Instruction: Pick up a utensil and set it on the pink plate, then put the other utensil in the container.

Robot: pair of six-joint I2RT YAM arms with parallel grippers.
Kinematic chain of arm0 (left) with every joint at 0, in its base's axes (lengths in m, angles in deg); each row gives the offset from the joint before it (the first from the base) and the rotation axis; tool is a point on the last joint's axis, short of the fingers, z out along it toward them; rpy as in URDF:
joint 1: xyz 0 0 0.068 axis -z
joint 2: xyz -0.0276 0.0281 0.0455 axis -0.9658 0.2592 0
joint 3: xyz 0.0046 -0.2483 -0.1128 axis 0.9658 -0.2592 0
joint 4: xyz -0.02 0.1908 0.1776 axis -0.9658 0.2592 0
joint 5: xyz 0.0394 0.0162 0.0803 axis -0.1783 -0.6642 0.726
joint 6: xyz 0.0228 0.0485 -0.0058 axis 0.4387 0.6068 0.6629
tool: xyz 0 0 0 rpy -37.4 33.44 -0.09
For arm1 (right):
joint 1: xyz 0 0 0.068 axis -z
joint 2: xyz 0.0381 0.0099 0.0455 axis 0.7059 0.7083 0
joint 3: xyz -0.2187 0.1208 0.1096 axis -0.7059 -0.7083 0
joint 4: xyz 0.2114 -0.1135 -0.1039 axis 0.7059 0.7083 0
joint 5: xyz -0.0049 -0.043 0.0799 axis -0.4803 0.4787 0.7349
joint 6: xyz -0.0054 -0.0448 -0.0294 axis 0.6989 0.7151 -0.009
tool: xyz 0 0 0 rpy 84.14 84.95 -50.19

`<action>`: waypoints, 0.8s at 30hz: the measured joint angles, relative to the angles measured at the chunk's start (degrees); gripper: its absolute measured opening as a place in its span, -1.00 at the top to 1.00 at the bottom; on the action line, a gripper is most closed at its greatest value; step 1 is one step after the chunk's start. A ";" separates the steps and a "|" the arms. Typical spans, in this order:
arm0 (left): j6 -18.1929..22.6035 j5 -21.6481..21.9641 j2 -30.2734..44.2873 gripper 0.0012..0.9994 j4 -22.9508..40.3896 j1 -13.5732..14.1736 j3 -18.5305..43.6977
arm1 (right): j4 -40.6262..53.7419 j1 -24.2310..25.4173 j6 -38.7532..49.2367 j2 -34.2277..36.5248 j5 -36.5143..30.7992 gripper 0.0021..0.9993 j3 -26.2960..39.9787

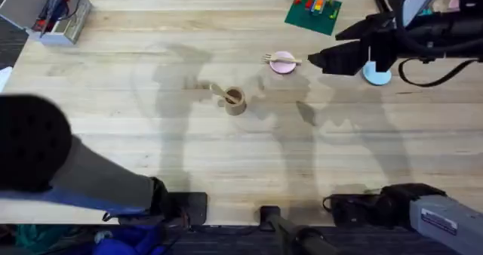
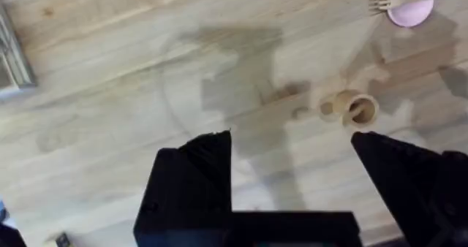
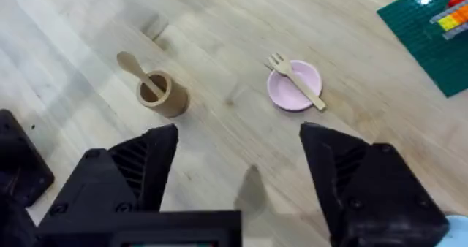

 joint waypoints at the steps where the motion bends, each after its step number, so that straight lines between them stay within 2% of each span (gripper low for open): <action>1: -0.19 0.01 -3.20 -0.99 -0.02 -0.78 -4.51 | 1.20 0.00 0.01 0.00 0.00 -0.99 0.54; 3: -0.36 0.02 -5.48 -0.99 -0.39 -1.38 -7.51 | 2.23 0.00 0.01 0.00 -0.01 -0.99 0.66; 4: -0.22 -0.02 -14.55 -0.99 -2.54 -1.93 -16.47 | 5.88 0.00 0.00 0.00 -0.03 -0.99 0.66; 9: -0.06 0.00 -22.06 -0.99 -4.46 -1.93 -24.03 | 7.01 0.00 0.00 0.00 -0.10 -0.99 0.66; 17: 0.12 0.00 -26.08 -0.99 -7.21 -1.93 -34.43 | 9.99 0.98 -1.32 0.00 -1.24 -0.99 1.69; 24: 0.12 0.00 -26.07 -0.99 -8.87 -1.93 -37.70 | 18.16 3.47 -3.06 0.00 -12.15 -0.99 8.11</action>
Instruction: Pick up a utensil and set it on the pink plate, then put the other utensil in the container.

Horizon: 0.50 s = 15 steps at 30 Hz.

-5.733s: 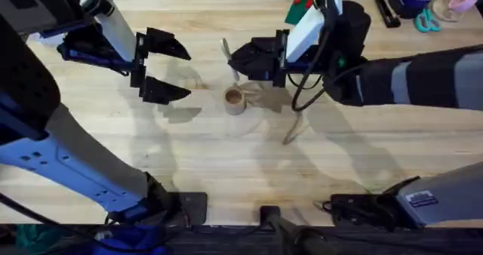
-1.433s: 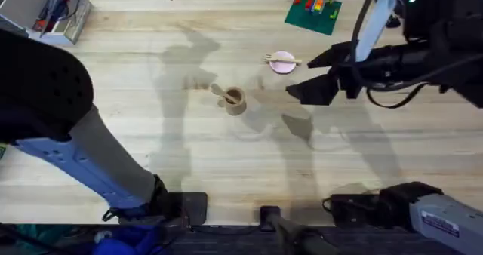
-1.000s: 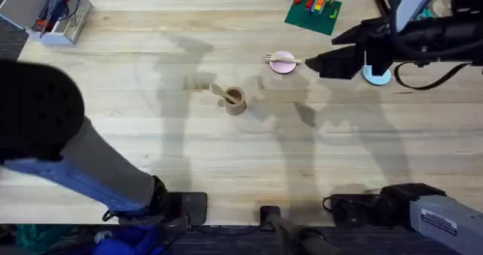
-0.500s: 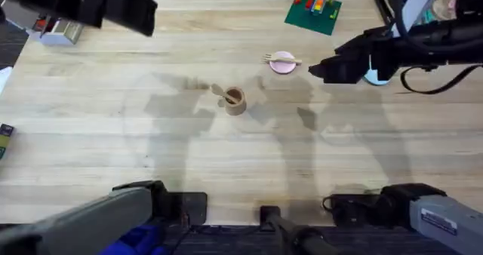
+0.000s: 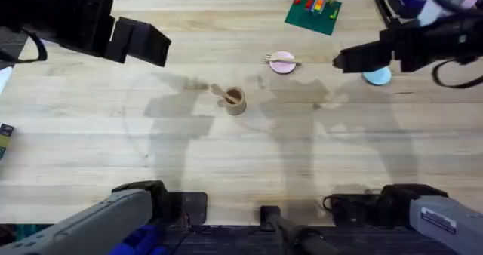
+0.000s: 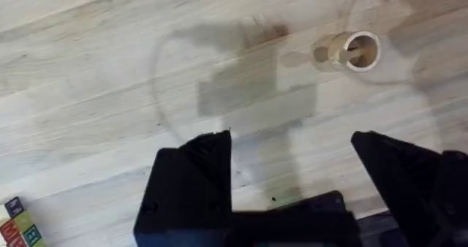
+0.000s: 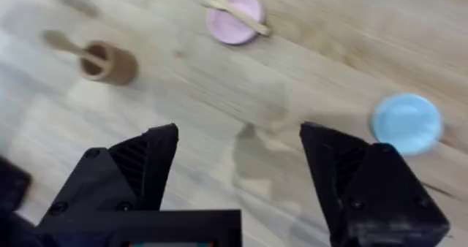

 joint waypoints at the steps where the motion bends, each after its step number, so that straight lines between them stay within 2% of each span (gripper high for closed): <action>1: 0.00 0.00 -0.01 -0.99 -0.08 0.00 -0.03 | 0.80 0.07 -0.14 0.00 -1.81 -0.99 0.79; 9: 0.00 -0.02 -0.01 -0.99 -0.35 0.00 -0.03 | 2.93 0.09 -3.62 0.00 -14.66 -0.99 2.49; 15: 0.00 -0.01 -0.01 -0.99 -0.35 0.00 -0.03 | 2.04 0.08 -4.93 0.00 -17.42 -0.99 2.53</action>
